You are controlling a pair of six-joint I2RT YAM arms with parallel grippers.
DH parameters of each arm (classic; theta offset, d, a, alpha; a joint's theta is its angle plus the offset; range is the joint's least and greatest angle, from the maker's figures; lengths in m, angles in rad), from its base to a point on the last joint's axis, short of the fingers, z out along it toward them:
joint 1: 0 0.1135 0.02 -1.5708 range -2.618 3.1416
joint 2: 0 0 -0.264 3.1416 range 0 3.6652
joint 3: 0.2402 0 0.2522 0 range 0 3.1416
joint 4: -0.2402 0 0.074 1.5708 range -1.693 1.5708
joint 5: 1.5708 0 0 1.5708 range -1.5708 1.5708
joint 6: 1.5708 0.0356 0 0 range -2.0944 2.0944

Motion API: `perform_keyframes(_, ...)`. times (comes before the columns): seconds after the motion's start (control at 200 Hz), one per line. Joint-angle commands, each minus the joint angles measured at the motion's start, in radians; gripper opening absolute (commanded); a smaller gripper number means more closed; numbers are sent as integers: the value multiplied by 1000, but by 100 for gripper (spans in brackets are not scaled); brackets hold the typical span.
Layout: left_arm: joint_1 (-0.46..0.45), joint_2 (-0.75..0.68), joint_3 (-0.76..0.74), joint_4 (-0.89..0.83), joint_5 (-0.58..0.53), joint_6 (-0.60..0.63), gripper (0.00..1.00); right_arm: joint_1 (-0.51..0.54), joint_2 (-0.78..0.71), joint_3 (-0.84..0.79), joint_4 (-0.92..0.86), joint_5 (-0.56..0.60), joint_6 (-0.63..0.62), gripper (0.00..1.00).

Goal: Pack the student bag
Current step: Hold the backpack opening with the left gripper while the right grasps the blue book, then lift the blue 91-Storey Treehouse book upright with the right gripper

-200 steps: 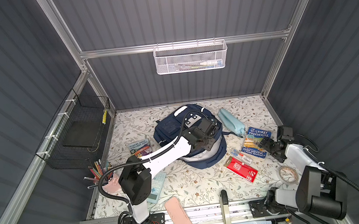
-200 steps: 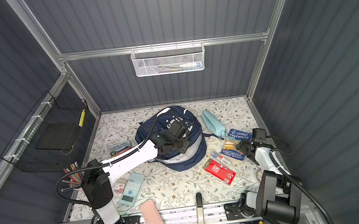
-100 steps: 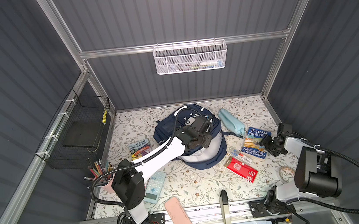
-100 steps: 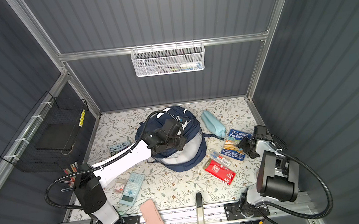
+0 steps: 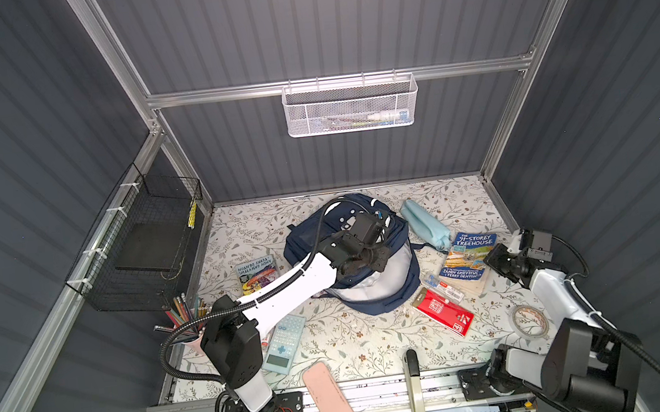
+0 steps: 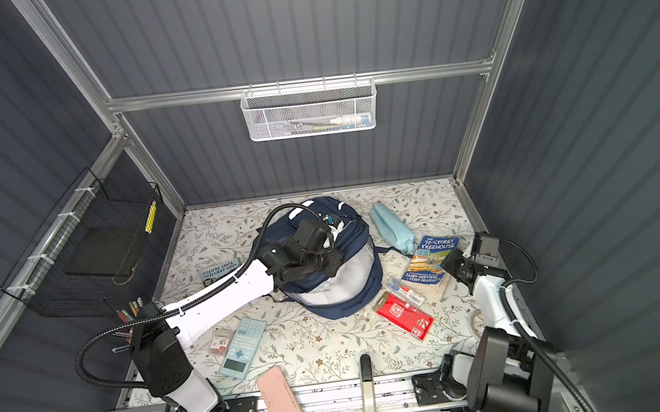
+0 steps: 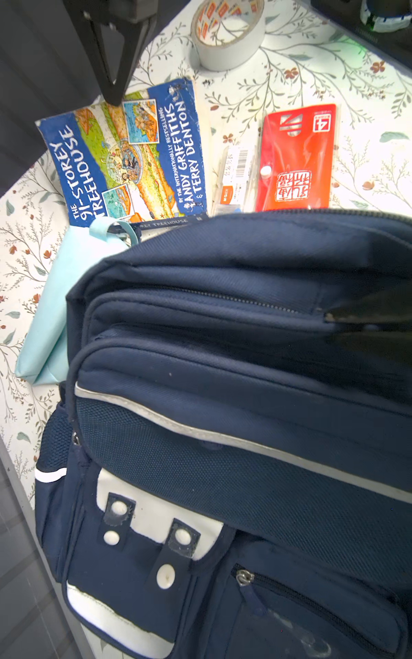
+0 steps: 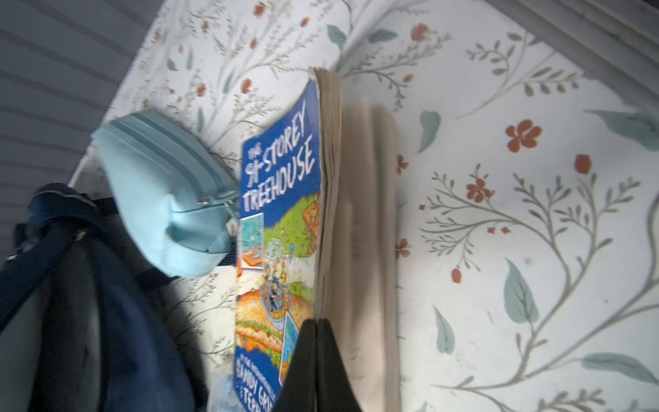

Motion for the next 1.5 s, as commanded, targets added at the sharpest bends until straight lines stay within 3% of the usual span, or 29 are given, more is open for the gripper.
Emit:
perform_keyframes(0.0,24,-50,-4,81,63,-43,0,2,-99,14,-30,-91,16,0)
perform_keyframes(0.19,52,-41,0,96,114,-61,0,2,-241,38,-122,-78,10,0)
perform_keyframes(0.265,54,-32,4,92,119,-59,0,-1,-216,13,-168,10,-9,0)
perform_keyframes(0.315,54,-28,5,91,122,-63,0,-23,-170,-10,-154,-6,7,0)
perform_keyframes(0.35,53,-26,4,92,127,-64,0,-40,-145,-21,-134,-46,17,16)
perform_keyframes(0.38,53,-25,3,95,131,-65,0,-49,-124,-22,-119,-64,30,43)
perform_keyframes(0.395,53,-25,1,98,133,-67,0,-51,-109,-22,-103,-61,35,52)
perform_keyframes(0.43,52,-26,-3,105,137,-71,0,-52,-81,-7,-101,-54,25,63)
perform_keyframes(0.44,53,-26,-5,108,138,-72,0,-52,-72,-2,-105,-50,20,73)
perform_keyframes(0.47,52,-27,-8,114,144,-73,0,-50,-48,24,-122,8,19,83)
perform_keyframes(0.49,52,-25,-10,118,147,-75,0,-50,-34,41,-146,40,18,96)
perform_keyframes(0.51,53,-25,-12,119,148,-76,0,-50,-22,56,-166,62,12,99)
perform_keyframes(0.575,53,-25,-23,133,155,-82,0,-54,35,90,-185,102,-1,99)
perform_keyframes(0.82,53,-15,-42,169,194,-92,0,-76,215,123,-53,-24,-30,97)
perform_keyframes(1.031,53,-2,-42,184,217,-96,0,-85,308,114,-4,-27,-32,92)
perform_keyframes(1.331,53,29,-30,187,238,-98,0,-86,443,148,24,-245,-44,89)
perform_keyframes(1.491,53,29,-28,183,237,-100,0,-85,509,153,71,-329,-20,80)
